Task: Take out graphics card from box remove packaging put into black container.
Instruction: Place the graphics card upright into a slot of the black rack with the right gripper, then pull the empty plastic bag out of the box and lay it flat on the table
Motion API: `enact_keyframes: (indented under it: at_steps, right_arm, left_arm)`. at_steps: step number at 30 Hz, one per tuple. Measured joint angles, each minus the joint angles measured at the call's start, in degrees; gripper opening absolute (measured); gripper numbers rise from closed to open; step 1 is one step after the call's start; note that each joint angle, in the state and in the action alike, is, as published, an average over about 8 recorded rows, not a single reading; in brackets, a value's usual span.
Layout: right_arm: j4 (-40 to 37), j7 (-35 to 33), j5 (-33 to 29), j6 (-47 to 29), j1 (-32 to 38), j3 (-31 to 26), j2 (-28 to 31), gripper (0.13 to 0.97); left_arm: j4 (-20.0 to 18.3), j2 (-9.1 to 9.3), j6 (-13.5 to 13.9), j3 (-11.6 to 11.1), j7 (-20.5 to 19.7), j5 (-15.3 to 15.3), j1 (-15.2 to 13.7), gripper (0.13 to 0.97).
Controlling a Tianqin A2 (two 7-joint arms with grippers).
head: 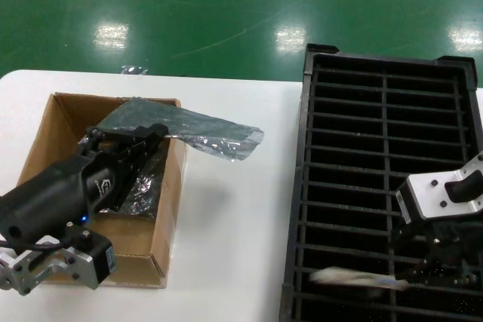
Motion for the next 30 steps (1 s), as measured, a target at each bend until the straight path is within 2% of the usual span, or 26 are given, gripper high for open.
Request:
enact_keyframes:
  at_steps: [3, 12, 20, 23, 27, 30]
  right_arm:
    - [0.28, 0.08, 0.22, 0.00, 0.27, 0.12, 0.04, 0.258]
    - [1.69, 0.71, 0.49, 0.01, 0.43, 0.90, 0.26, 0.388]
    - [3.49, 0.72, -1.91, 0.69, -2.29, 4.80, 0.63, 0.583]
    - [3.59, 0.68, -2.09, 0.78, -2.48, 5.05, 0.65, 0.631]
    - [3.61, 0.67, -2.09, 0.81, -2.47, 5.04, 0.67, 0.727]
    - [3.61, 0.68, -2.07, 0.83, -2.44, 5.00, 0.68, 0.775]
  left_arm:
    - [0.00, 0.00, 0.00, 0.00, 0.00, 0.00, 0.00, 0.138]
    - [0.00, 0.00, 0.00, 0.00, 0.00, 0.00, 0.00, 0.138]
    - [0.00, 0.00, 0.00, 0.00, 0.00, 0.00, 0.00, 0.138]
    - [-0.19, 0.30, 0.55, -0.04, -1.18, 0.91, -0.23, 0.138]
    - [-1.18, 2.19, 3.53, -0.68, -6.31, 4.48, -1.15, 0.138]
    - [-2.49, 5.72, 8.42, -2.15, -12.71, 8.11, -2.46, 0.138]
